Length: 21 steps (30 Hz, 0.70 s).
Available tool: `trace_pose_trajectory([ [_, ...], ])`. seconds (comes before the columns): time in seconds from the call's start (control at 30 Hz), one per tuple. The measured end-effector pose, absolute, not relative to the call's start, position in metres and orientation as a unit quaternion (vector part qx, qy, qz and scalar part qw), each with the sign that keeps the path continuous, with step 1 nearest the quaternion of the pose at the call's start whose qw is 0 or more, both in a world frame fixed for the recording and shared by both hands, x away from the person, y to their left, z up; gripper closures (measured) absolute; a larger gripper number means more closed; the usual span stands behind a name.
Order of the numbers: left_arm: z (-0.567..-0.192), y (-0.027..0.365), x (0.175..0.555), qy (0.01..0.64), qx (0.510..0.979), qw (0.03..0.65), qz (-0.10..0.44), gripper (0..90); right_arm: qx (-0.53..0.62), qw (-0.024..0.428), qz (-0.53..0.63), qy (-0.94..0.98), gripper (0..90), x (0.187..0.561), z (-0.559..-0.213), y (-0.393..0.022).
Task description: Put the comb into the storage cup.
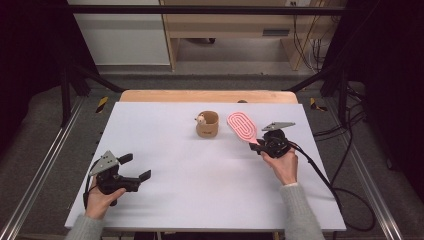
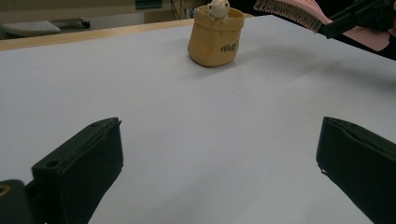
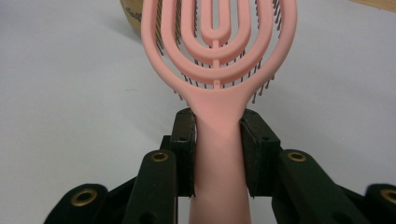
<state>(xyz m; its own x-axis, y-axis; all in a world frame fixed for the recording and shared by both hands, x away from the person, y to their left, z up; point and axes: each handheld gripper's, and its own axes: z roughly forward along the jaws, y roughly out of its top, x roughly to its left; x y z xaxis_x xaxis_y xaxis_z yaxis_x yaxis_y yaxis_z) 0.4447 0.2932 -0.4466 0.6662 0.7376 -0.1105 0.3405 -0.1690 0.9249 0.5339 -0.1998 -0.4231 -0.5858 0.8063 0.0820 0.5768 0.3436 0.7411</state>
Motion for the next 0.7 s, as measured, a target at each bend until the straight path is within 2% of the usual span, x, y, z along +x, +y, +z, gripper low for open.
trace_pose_trajectory([
  [0.7,-0.442,0.278,0.442,0.359,0.745,0.533,0.181,0.5,0.381,0.136,0.431,0.806,69.4,0.514,-0.408,-0.188],
])
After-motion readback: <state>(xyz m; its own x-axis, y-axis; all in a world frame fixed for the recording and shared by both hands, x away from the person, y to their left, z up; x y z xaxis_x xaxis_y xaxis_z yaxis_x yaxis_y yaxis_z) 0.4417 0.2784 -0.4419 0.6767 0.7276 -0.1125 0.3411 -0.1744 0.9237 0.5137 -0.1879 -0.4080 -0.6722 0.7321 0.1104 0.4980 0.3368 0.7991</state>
